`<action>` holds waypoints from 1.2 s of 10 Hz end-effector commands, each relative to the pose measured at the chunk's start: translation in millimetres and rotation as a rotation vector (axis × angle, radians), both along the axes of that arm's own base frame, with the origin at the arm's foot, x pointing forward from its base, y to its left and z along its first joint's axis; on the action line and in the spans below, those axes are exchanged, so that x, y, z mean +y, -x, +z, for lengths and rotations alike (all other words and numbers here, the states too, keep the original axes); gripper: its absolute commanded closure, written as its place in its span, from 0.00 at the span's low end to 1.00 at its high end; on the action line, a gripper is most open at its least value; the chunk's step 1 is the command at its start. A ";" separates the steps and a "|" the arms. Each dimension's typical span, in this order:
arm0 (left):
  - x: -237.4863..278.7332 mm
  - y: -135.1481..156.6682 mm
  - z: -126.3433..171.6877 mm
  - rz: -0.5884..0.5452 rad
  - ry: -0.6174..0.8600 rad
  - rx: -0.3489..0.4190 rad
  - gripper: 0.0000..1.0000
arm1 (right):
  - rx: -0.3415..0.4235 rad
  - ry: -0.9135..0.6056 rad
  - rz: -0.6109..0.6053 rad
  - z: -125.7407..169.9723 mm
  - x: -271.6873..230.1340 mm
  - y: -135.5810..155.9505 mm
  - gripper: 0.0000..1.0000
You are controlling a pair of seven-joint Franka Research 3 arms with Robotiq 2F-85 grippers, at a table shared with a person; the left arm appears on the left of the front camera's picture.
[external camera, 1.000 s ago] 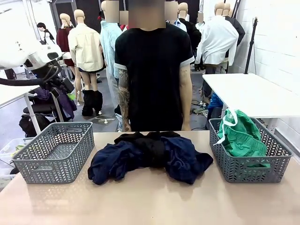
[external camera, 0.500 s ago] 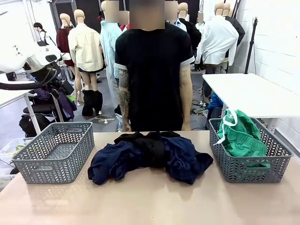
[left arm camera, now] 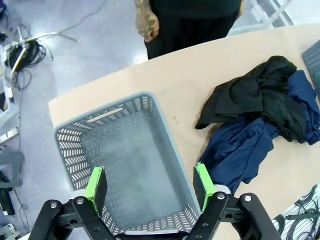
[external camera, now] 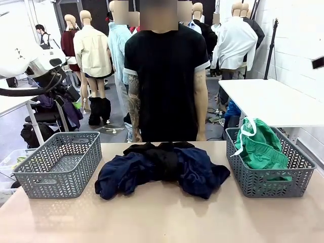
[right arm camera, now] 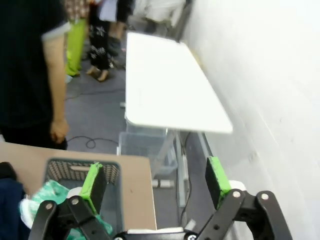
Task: Sort the tops and bottoms.
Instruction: Lift clothes from the center of the table with your right hand.
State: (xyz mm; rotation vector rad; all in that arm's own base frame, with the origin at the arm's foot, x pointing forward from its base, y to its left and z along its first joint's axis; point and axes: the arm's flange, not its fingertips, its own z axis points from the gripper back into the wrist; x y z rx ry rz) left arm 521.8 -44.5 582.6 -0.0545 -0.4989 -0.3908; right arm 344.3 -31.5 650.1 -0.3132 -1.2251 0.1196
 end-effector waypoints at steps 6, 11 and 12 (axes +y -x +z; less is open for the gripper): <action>1.6 -1.5 3.5 0.017 0.003 0.014 0.11 | 0.534 0.249 0.821 4.5 131.9 -48.6 0.00; 1.6 -1.5 3.5 0.017 0.003 0.014 0.11 | 0.723 0.262 0.829 -95.1 168.6 -100.2 0.00; 1.6 -1.5 3.5 0.017 0.003 0.014 0.11 | 0.694 0.287 0.821 -69.3 153.9 -73.0 0.00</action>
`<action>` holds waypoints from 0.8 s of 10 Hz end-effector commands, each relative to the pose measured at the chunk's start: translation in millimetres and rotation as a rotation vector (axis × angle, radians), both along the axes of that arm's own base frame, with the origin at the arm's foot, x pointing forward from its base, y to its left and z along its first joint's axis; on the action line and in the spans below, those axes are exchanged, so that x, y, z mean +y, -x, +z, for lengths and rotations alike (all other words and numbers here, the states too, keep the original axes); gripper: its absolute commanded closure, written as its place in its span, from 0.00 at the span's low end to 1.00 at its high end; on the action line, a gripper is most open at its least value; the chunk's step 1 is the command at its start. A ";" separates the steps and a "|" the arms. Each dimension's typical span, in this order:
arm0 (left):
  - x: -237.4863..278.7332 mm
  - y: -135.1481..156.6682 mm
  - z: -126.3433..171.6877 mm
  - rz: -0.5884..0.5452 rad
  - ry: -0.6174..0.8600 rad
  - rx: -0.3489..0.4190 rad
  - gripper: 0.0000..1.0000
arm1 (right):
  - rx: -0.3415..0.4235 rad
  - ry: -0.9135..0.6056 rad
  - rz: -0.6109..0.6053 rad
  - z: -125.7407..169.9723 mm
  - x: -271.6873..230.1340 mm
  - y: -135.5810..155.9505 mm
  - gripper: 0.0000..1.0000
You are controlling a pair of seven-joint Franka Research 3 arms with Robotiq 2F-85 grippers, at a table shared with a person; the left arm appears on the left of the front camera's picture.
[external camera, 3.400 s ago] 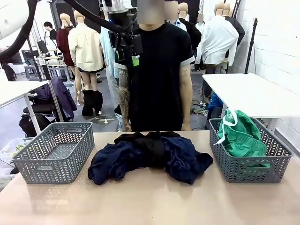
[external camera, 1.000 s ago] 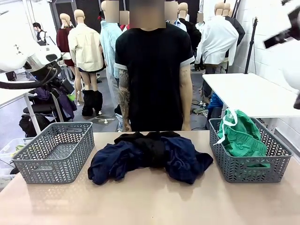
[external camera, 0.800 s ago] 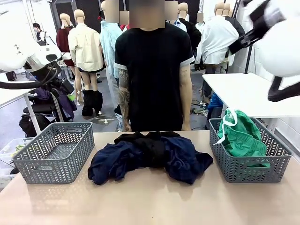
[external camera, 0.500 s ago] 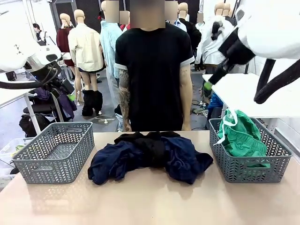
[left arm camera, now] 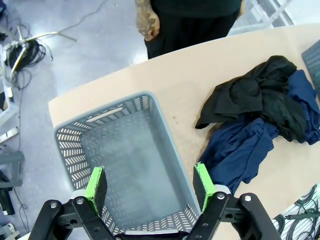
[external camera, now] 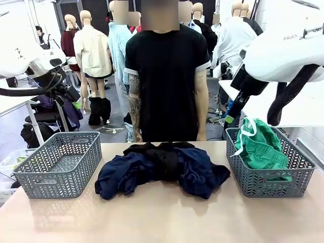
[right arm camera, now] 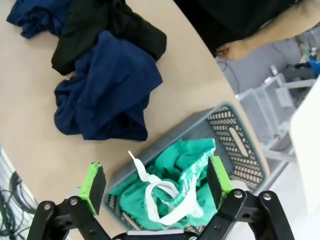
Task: Sort the tops and bottoms.
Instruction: Lift clothes from the center of the table with your right hand.
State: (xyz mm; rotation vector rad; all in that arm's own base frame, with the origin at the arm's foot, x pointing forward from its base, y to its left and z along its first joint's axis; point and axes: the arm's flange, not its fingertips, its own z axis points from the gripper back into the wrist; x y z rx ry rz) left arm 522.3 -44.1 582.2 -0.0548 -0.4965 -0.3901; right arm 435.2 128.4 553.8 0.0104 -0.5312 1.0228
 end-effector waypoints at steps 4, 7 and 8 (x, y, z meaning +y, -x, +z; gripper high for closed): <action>1.3 -1.0 3.9 0.017 0.003 0.011 0.11 | -0.034 -0.021 0.015 27.0 -6.0 17.9 0.00; 1.3 -1.0 3.9 0.017 0.003 0.011 0.11 | -0.002 0.036 0.076 26.1 12.8 -5.4 0.00; 1.3 -1.0 3.9 0.017 0.003 0.011 0.11 | 0.044 0.038 0.160 19.0 30.2 -33.7 0.00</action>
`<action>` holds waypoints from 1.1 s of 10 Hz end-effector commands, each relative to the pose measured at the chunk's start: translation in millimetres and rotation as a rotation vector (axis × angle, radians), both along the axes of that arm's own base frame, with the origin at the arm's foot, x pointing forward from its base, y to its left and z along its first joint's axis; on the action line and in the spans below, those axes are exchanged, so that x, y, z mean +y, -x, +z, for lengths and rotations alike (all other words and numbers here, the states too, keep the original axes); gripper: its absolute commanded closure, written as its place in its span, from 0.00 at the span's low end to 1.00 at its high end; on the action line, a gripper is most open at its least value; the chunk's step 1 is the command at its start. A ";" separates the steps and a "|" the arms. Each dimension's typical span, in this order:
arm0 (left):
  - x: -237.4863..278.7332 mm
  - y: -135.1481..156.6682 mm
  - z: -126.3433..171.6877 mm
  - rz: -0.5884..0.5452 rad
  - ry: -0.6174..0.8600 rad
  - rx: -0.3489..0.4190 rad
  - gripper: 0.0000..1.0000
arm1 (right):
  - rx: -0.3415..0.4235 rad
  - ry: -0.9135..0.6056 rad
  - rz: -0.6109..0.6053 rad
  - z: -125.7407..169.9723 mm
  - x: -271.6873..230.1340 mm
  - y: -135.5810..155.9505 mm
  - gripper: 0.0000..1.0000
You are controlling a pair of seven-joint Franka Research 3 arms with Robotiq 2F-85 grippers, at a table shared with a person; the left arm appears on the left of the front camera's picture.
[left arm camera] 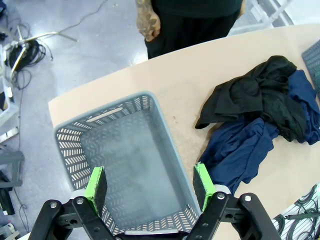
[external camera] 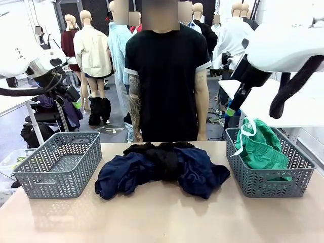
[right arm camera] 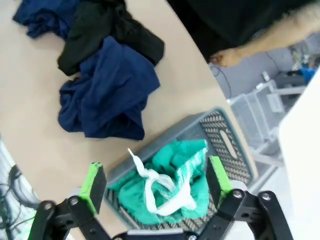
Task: Sort the tops and bottoms.
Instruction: Lift clothes from the center of the table with your right hand.
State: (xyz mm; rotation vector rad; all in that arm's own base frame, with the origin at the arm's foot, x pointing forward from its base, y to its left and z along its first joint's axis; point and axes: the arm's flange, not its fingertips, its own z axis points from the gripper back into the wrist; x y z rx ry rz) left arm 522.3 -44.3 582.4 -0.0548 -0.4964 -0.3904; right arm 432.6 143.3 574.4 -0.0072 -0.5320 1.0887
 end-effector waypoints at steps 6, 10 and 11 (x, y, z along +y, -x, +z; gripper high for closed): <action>1.4 -1.0 3.8 0.017 0.003 0.011 0.11 | 0.274 -0.035 0.283 -120.1 86.7 -104.1 0.00; 1.4 -1.0 3.8 0.017 0.003 0.011 0.11 | 0.258 -0.022 0.209 -165.5 96.8 -67.1 0.00; 1.4 -1.0 3.8 0.017 0.003 0.011 0.11 | 0.299 -0.012 0.209 -175.9 99.8 -70.6 0.00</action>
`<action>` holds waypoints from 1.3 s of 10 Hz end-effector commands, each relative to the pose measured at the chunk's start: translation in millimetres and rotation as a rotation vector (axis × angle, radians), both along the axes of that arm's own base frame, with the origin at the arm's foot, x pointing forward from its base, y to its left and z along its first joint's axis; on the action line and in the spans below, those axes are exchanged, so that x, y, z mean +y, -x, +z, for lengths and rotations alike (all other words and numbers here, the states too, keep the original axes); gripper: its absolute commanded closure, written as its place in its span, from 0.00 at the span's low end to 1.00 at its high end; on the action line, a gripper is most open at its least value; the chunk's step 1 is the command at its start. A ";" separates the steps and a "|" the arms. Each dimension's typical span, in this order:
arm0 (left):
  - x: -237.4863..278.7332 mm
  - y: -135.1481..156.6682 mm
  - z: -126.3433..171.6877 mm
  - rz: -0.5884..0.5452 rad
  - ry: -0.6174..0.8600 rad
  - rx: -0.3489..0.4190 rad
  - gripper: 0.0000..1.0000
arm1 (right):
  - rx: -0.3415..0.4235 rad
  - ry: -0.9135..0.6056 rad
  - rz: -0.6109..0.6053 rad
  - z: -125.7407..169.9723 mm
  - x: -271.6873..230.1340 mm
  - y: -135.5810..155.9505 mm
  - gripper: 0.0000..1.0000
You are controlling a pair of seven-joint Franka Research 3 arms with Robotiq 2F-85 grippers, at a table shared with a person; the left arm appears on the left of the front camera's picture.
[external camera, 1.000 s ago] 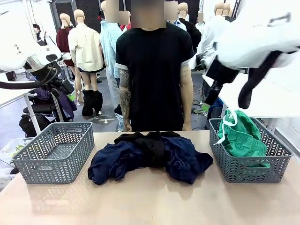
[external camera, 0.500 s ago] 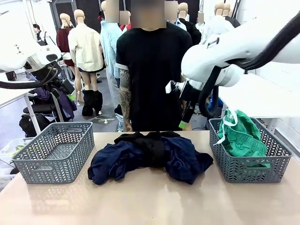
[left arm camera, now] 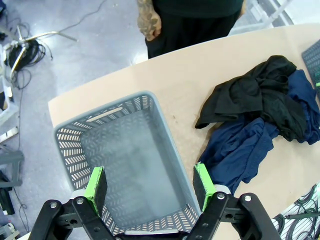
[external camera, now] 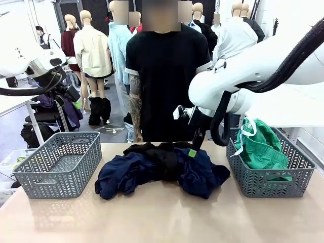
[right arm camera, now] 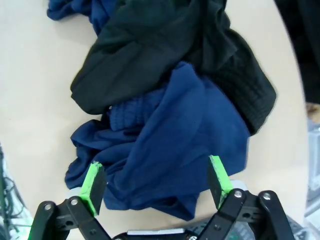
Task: Sort the tops and bottoms.
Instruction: Lift clothes from the center of the table with your right hand.
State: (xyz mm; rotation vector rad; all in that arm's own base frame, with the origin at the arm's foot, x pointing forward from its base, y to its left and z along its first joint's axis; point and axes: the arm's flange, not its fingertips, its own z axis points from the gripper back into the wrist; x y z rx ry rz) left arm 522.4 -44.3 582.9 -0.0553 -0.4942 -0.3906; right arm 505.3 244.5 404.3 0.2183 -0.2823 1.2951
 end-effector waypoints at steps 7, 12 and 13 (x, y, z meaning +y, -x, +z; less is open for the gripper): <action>1.4 -0.9 3.3 0.017 0.003 0.009 0.11 | 0.074 0.035 0.015 -33.8 2.7 -29.3 0.27; 1.4 -0.9 3.3 0.017 0.003 0.009 0.11 | 0.104 0.031 0.032 -35.7 4.7 -27.3 1.00; 1.4 -0.9 3.3 0.017 0.003 0.009 0.11 | 0.108 0.037 0.038 -35.6 6.5 -26.8 1.00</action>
